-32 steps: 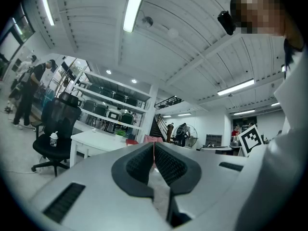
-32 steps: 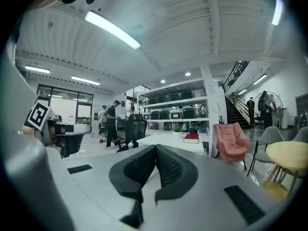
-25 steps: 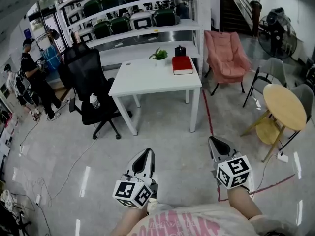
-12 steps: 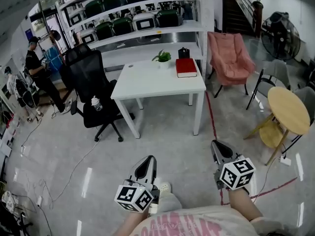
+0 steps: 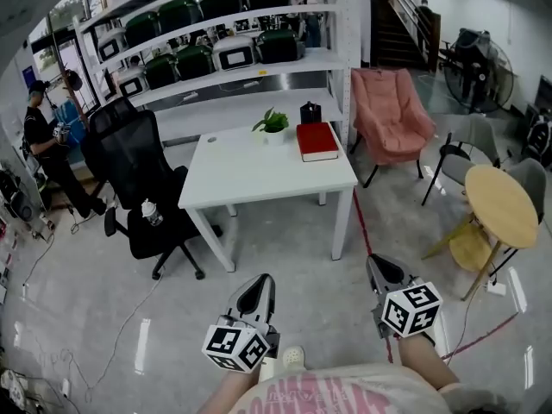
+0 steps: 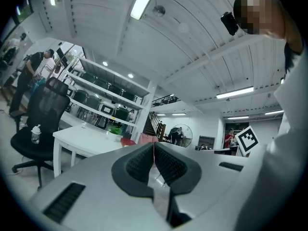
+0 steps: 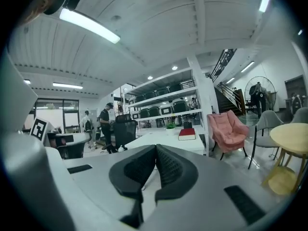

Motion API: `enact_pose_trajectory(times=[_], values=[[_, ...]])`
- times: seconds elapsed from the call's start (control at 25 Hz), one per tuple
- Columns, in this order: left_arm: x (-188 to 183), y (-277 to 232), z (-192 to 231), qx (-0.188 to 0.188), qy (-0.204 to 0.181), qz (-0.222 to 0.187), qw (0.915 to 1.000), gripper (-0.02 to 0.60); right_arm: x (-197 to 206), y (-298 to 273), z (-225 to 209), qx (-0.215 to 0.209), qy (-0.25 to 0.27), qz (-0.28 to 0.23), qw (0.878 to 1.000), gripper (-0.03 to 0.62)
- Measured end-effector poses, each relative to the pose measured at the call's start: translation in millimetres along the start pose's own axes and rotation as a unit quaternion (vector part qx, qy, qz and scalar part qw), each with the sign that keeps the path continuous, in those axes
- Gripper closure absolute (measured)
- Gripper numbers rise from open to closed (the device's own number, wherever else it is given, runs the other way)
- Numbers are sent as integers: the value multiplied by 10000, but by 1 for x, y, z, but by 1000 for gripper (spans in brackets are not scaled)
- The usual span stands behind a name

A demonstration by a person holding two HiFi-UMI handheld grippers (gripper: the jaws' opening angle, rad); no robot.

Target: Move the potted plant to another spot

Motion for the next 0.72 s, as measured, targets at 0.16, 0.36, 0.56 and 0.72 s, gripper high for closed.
enact_pose_trajectory(times=[0.16, 0.36, 0.56, 0.72], values=[[-24, -40, 46, 141, -96, -24, 9999, 557, -22, -52, 5, 83, 27, -85, 9999, 582], [-52, -71, 94, 284, -111, -144, 9994, 557, -45, -106, 15, 169, 82, -204, 9996, 582], [-70, -89, 140, 342, -159, -127, 9992, 557, -60, -152, 25, 247, 126, -319, 9991, 582], [-81, -102, 170, 373, -215, -167, 9989, 557, -67, -184, 33, 260, 188, -374, 9988, 582]])
Point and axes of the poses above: the fingertips, and each gripper's own axes: y backward along the fingers, z to its left, x out of its underside, the point moved 2 cm from there along y, backward along the fingers, and after that the axes turned 5 degrees about x, right-handed, at the moved point
